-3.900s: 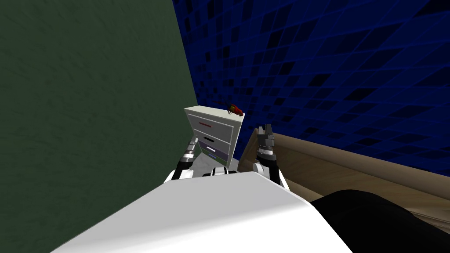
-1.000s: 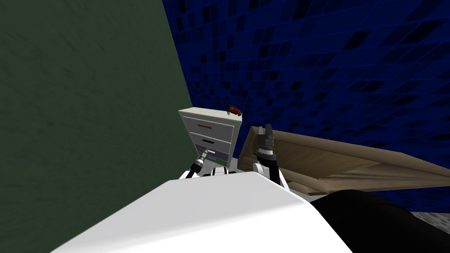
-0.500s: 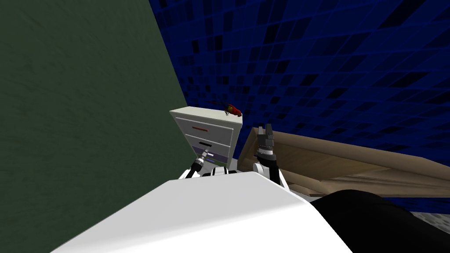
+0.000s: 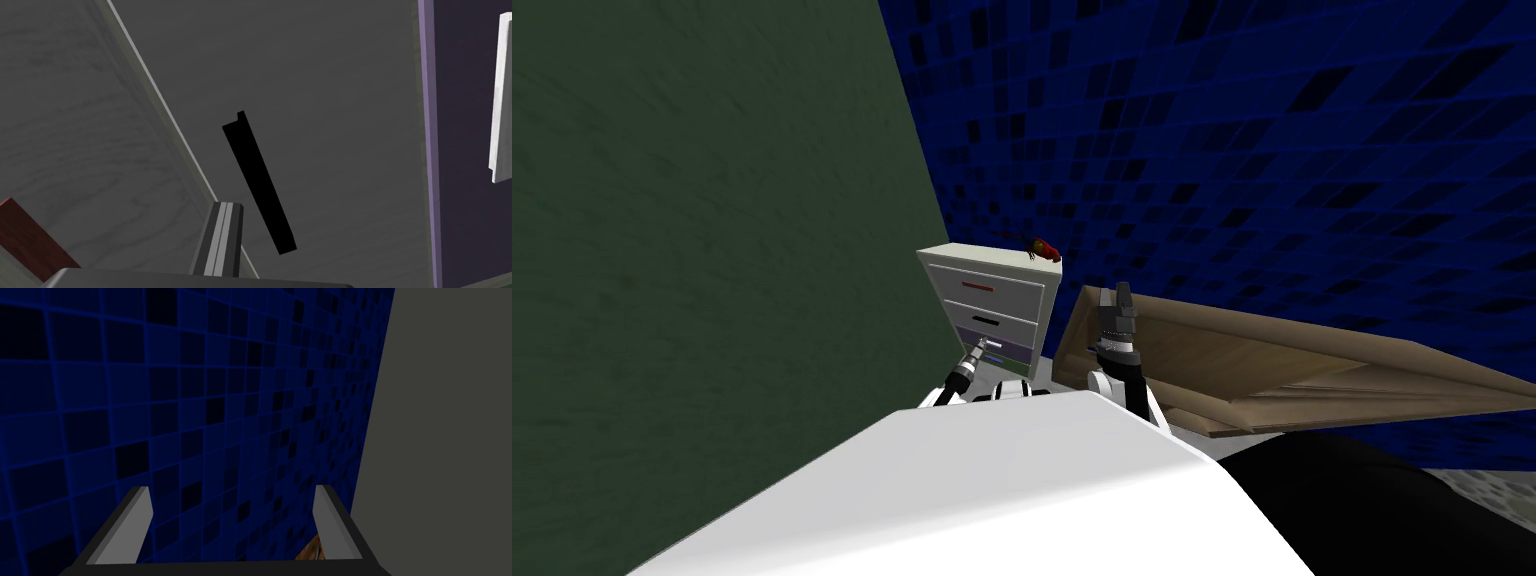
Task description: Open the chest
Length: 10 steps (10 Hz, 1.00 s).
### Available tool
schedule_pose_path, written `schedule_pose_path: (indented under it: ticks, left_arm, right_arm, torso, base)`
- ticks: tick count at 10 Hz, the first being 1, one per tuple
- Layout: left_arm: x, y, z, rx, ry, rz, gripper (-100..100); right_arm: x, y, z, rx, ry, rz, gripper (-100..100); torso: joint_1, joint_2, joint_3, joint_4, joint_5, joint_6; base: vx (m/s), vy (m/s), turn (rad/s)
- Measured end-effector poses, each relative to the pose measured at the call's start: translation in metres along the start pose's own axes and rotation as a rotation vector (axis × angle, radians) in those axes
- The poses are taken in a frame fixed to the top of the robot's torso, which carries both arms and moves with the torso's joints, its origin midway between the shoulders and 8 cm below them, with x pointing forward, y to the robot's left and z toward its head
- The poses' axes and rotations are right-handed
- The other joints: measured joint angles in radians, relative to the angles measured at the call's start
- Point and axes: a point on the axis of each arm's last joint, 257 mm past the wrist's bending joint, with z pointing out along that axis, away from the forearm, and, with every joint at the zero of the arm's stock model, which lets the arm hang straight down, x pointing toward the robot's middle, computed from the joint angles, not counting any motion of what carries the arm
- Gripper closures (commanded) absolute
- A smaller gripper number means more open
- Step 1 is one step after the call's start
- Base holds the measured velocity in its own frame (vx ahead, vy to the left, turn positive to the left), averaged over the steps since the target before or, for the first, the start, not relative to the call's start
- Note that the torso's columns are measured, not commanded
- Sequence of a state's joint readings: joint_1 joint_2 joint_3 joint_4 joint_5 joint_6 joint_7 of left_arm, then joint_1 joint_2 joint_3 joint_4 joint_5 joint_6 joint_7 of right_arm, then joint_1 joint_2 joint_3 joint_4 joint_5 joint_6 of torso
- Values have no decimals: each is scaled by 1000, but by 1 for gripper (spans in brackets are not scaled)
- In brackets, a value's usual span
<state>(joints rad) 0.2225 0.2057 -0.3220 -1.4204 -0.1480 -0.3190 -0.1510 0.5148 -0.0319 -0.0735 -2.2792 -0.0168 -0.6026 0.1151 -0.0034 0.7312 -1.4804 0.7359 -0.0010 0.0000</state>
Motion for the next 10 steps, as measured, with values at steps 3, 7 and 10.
schedule_pose_path:
  ticks: [3, 7, 10]
  left_arm:
    - [-2, 2, 3, -2, -5, -1, -100]
    - [-4, 2, 6, -2, -11, -3, 100]
    - [-3, -1, 3, -1, -6, -1, 100]
  right_arm:
    - [0, 0, 0, 0, 0, 0, 0]
    - [0, 0, 0, 0, 0, 0, 0]
    - [0, 0, 0, 0, 0, 0, 0]
  torso:
    - [1, 1, 1, 0, 0, 0]
    - [5, 14, 9, 4, 1, 0]
    - [6, 15, 10, 4, 2, 0]
  base:
    - [124, -52, -22]
    - [73, -12, -5]
    - [-178, 66, 34]
